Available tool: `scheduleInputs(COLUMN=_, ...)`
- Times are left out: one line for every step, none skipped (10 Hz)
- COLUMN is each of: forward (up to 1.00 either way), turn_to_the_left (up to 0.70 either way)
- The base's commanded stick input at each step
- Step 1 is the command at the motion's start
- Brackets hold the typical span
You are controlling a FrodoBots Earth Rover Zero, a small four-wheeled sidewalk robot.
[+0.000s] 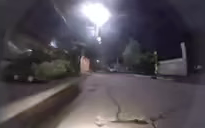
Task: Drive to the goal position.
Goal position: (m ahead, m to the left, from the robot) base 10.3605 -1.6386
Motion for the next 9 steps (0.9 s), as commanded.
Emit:
scheduleInputs(forward=0.70, turn_to_the_left=0.00)
scheduleInputs(forward=0.70, turn_to_the_left=0.00)
scheduleInputs(forward=0.70, turn_to_the_left=0.00)
scheduleInputs(forward=0.70, turn_to_the_left=0.00)
scheduleInputs(forward=0.70, turn_to_the_left=0.00)
scheduleInputs(forward=0.70, turn_to_the_left=0.00)
scheduleInputs(forward=0.70, turn_to_the_left=0.00)
scheduleInputs(forward=0.70, turn_to_the_left=-0.05)
scheduleInputs(forward=0.70, turn_to_the_left=-0.28)
